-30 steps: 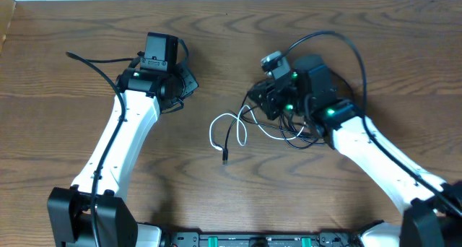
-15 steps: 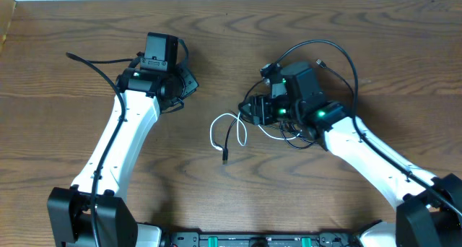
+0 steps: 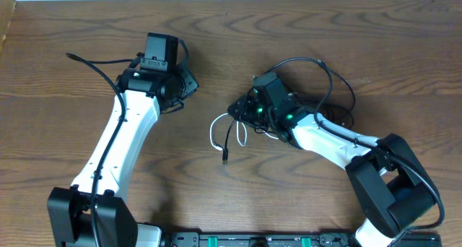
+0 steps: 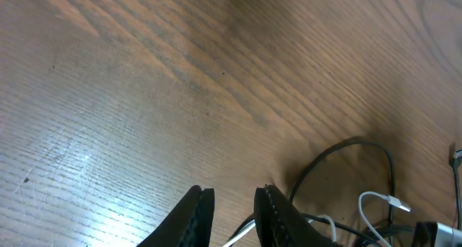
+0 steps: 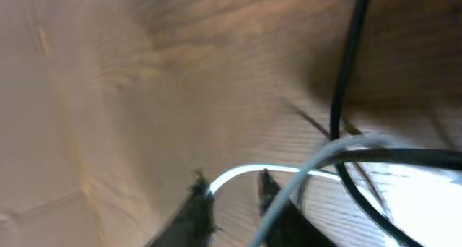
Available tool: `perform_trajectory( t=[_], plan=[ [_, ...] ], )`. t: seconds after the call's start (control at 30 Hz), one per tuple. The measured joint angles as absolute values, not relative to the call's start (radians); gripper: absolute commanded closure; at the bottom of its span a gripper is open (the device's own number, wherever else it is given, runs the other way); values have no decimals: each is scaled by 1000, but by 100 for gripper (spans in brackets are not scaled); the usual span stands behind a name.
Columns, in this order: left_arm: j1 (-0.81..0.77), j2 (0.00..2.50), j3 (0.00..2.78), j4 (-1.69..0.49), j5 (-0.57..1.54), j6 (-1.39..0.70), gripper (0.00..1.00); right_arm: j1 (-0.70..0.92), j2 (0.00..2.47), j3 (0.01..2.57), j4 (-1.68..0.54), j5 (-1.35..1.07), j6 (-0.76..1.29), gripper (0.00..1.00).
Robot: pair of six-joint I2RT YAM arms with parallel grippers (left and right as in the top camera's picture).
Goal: Untangle cables
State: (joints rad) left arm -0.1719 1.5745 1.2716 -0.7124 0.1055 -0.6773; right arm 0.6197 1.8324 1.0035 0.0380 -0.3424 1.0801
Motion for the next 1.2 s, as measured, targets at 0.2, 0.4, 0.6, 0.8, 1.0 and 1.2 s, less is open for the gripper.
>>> perform_trajectory(
  t=[0.2, 0.4, 0.6, 0.8, 1.0, 1.2],
  plan=[
    [-172, 1575, 1271, -714, 105, -677, 74, 620, 1816, 1001, 155, -385, 955, 99],
    [-172, 1575, 1271, -714, 105, -677, 74, 620, 1711, 1001, 125, -354, 711, 98],
    [-172, 1575, 1271, -714, 105, -677, 74, 620, 1508, 1001, 118, -331, 400, 99],
    [-172, 1575, 1271, -714, 106, -677, 74, 620, 1364, 1001, 121, -332, 250, 99],
    [-172, 1575, 1269, -657, 218, -627, 71, 620, 1346, 1001, 117, -332, 229, 99],
    [-204, 1575, 1268, -601, 357, -402, 11, 579, 1338, 1001, 126, -344, 349, 99]
  ],
)
